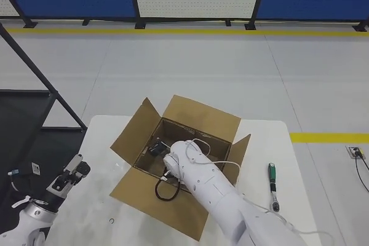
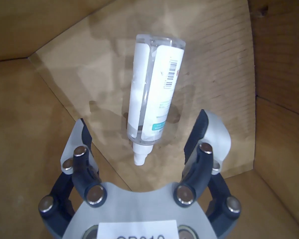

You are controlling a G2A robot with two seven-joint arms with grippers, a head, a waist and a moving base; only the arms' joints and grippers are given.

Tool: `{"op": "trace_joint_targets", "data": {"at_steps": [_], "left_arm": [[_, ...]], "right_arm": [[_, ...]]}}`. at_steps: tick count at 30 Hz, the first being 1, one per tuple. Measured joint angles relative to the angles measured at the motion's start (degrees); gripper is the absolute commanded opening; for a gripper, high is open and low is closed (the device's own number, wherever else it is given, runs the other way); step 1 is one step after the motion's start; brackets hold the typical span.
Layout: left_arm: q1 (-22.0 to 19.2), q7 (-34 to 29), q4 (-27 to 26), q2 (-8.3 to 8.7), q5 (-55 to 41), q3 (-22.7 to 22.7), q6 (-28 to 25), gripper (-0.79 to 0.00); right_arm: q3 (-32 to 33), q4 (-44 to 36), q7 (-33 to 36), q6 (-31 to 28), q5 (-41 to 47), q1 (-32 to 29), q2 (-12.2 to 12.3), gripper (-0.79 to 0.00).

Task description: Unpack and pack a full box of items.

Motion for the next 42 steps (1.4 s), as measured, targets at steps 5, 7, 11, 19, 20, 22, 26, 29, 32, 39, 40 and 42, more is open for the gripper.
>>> {"op": "trace_joint_targets", "data": {"at_steps": [5, 7, 11, 19, 20, 22, 26, 29, 32, 39, 40, 42], "left_arm": [[0.35, 0.19, -0.26, 0.08, -0.15, -0.23, 0.02, 0.0], [0.48, 0.22, -0.33, 0.11, -0.15, -0.28, 0.02, 0.0], [0.8, 0.32, -0.46, 0.17, -0.14, -0.4, -0.12, 0.0], [1.14, 0.2, -0.98, 0.29, 0.04, -0.44, -0.51, 0.0], [1.16, 0.1, -1.11, 0.31, 0.07, -0.37, -0.6, 0.0], [1.17, -0.05, -1.31, 0.34, 0.06, -0.22, -0.73, 0.0], [1.09, -0.59, -1.82, 0.4, 0.09, 0.32, -1.17, 0.0], [1.02, -1.14, -2.04, 0.46, 0.08, 0.65, -1.53, 0.0], [0.97, -1.77, -2.16, 0.52, 0.05, 0.98, -1.88, 0.0], [1.3, -2.71, -2.61, 0.64, -0.32, 1.33, -2.96, 0.0], [1.4, -2.79, -2.67, 0.66, -0.39, 1.3, -3.09, 0.0], [1.72, -2.94, -2.81, 0.7, -0.55, 1.15, -3.46, 0.0]], "right_arm": [[0.61, 0.55, 0.04, -0.96, 0.34, -0.29, 0.41, -0.474], [0.8, 0.75, 0.05, -1.17, 0.4, -0.39, 0.59, -0.56], [1.23, 0.6, 0.06, -1.35, 0.53, -0.54, 0.91, -0.785], [2.03, 0.23, -1.71, -1.49, 0.37, 0.43, 1.62, -0.785], [2.21, 0.25, -2.02, -1.31, 0.44, 0.68, 1.76, -0.785], [2.52, 0.2, -2.65, -1.42, 0.62, 0.98, 1.98, -0.785], [3.24, -0.1, -4.34, -2.76, 1.11, 1.3, 2.58, -0.785], [4.12, 0.28, -5.99, -4.19, 2.17, 1.38, 3.22, -0.785], [4.78, 0.11, -8.36, -5.2, 2.77, 0.98, 3.81, -0.785], [5.51, -2.75, -13.54, -3.74, 2.02, -0.17, 5.15, -0.785], [5.66, -3.41, -14.62, -4.1, 1.89, -0.38, 5.43, -0.785], [5.94, -4.88, -16.72, -4.03, 1.2, -0.85, 6.24, -0.785]]}}
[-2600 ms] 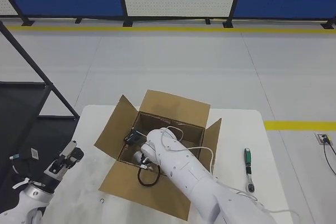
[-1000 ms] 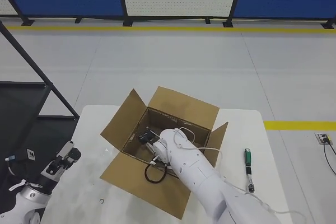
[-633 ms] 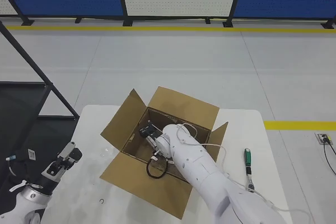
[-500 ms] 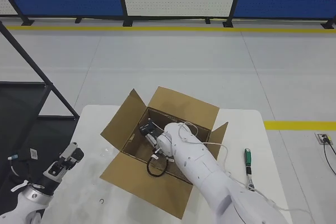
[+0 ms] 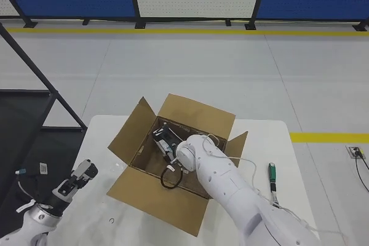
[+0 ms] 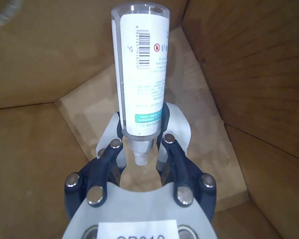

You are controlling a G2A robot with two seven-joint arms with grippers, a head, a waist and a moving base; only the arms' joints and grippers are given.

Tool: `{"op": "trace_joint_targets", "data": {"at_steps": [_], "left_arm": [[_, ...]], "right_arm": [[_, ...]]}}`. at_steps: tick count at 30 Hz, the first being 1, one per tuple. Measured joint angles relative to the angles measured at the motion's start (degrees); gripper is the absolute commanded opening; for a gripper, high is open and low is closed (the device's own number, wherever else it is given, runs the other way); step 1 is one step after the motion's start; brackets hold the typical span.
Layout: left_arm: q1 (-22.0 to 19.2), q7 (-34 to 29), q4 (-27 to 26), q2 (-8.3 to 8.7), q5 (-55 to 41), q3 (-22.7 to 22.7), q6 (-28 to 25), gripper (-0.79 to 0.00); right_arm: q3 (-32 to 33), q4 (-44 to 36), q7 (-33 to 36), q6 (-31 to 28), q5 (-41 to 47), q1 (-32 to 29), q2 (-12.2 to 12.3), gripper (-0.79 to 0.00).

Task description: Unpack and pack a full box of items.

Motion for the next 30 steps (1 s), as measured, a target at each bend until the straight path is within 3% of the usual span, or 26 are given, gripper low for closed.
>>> {"op": "trace_joint_targets", "data": {"at_steps": [6, 10, 15, 20, 22, 30], "left_arm": [[1.36, -0.11, -0.56, 0.08, -0.75, -0.84, -0.92, 0.0], [2.28, 0.13, -0.83, 0.1, -1.08, -1.33, -1.4, 0.0], [3.46, 0.56, -1.41, 0.11, -1.43, -1.87, -1.9, 0.0], [4.41, 1.15, -1.95, 0.11, -1.69, -2.34, -2.42, 0.0], [4.75, 1.45, -2.13, 0.09, -1.73, -2.46, -2.64, 0.0], [5.99, 3.42, -2.85, 0.04, -2.11, -4.05, -3.33, 0.0]], "right_arm": [[1.41, -8.82, -0.3, 4.53, -2.76, -2.25, 3.09, -0.785], [3.5, -21.08, 4.24, 10.9, -6.57, -6.06, 6.42, -0.785], [11.27, -46.38, 14.63, 16.46, -15.35, -16.51, 13.28, -0.785], [19.89, -72.22, 26.46, 12.23, -25.7, -30.15, 18.65, -0.785], [20.31, -76.03, 27.87, 11.65, -26.36, -31.32, 18.84, -0.785], [20.16, -74.53, 27.29, 11.9, -26.07, -30.81, 18.77, -0.785]]}}
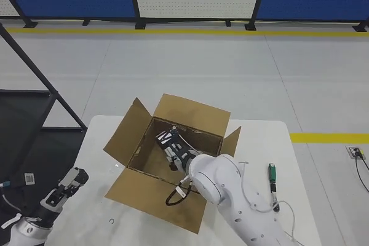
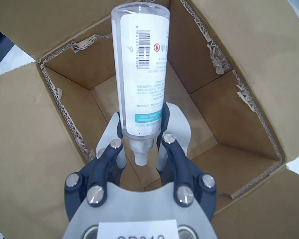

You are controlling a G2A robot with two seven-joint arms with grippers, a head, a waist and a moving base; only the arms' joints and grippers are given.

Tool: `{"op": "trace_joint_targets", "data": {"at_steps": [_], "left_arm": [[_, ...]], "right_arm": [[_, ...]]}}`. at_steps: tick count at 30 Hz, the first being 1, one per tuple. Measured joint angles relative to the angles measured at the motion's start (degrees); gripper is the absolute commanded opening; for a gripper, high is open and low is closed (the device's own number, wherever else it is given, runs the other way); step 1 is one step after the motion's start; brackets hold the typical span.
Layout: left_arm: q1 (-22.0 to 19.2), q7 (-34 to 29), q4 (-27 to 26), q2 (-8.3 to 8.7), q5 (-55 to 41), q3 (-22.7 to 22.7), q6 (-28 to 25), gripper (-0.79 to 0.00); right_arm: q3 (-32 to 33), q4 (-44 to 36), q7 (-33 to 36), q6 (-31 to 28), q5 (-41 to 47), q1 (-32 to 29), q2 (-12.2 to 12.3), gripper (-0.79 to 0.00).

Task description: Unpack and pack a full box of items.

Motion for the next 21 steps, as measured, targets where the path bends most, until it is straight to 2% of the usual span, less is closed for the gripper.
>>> {"op": "trace_joint_targets", "data": {"at_steps": [5, 10, 13, 17, 21], "left_arm": [[0.69, 0.01, -0.5, 0.07, -0.37, -1.53, -0.24, 0.0], [1.03, -0.09, -0.13, 0.09, -0.1, -1.74, -0.31, 0.0], [0.5, -0.86, -0.84, 0.17, 0.13, -1.31, -0.02, 0.0], [-0.35, -2.74, -1.32, 0.35, 0.96, -0.57, -0.06, 0.0], [-0.97, -3.83, -0.99, 0.46, 1.16, 0.34, 0.15, 0.0]], "right_arm": [[1.06, -1.58, -2.02, -0.39, 0.49, -1.2, 0.17, -0.785], [6.98, -13.17, -3.36, -1.43, 3.34, -6.78, 1.35, -0.785], [13.06, -24.14, -3.44, -1.77, 4.42, -13.35, 2.53, -0.785], [23.04, -39.7, -4.16, 1.79, 4.71, -24.82, 3.82, -0.785], [32.74, -47.39, -7.56, 3.7, 7.45, -35.64, 4.49, -0.785]]}}
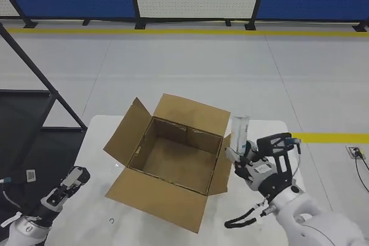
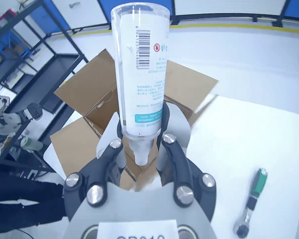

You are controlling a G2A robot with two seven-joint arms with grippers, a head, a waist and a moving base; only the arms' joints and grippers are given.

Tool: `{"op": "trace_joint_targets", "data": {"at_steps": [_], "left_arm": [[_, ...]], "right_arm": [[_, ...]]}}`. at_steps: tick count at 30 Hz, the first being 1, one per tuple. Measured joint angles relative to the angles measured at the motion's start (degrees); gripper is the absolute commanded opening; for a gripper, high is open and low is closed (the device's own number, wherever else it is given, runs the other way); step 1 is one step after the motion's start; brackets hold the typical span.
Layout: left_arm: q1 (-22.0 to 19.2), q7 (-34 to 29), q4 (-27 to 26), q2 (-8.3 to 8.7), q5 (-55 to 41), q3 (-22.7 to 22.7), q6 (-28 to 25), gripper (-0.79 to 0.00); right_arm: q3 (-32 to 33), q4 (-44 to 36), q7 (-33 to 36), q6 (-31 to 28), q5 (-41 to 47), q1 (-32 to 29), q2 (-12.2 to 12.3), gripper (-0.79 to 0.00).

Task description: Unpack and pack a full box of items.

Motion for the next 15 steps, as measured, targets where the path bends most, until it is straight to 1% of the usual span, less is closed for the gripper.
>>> {"op": "trace_joint_targets", "data": {"at_steps": [3, 5, 7, 10, 13, 15], "left_arm": [[-0.3, -0.56, 0.24, 0.05, 0.23, 0.73, -0.06, 0.0], [-0.46, -0.68, 0.34, 0.07, 0.39, 1.16, -0.05, 0.0], [-0.61, -0.73, 0.32, 0.1, 0.63, 1.49, 0.03, 0.0], [-0.8, -0.92, 0.16, 0.15, 1.08, 1.84, 0.08, 0.0], [-0.89, -1.02, 0.13, 0.22, 1.39, 1.9, 0.15, 0.0], [-0.9, -1.02, 0.1, 0.26, 1.6, 1.89, 0.26, 0.0]], "right_arm": [[6.52, 0.5, -2.52, 1.39, 2.84, -6.55, 0.25, -0.785], [9.14, 0.65, -1.16, 2.43, 4.34, -10.53, 0.42, -0.785], [9.94, 1.89, 1.26, 3.24, 4.63, -12.6, 0.59, -0.785], [9.48, 8.58, 4.59, 4.61, 4.56, -11.38, 0.84, -0.785], [8.36, 16.25, 7.99, 4.54, 4.17, -7.96, 1.14, -0.785], [7.53, 20.95, 10.01, 6.31, 2.52, -5.27, 1.32, -0.785]]}}
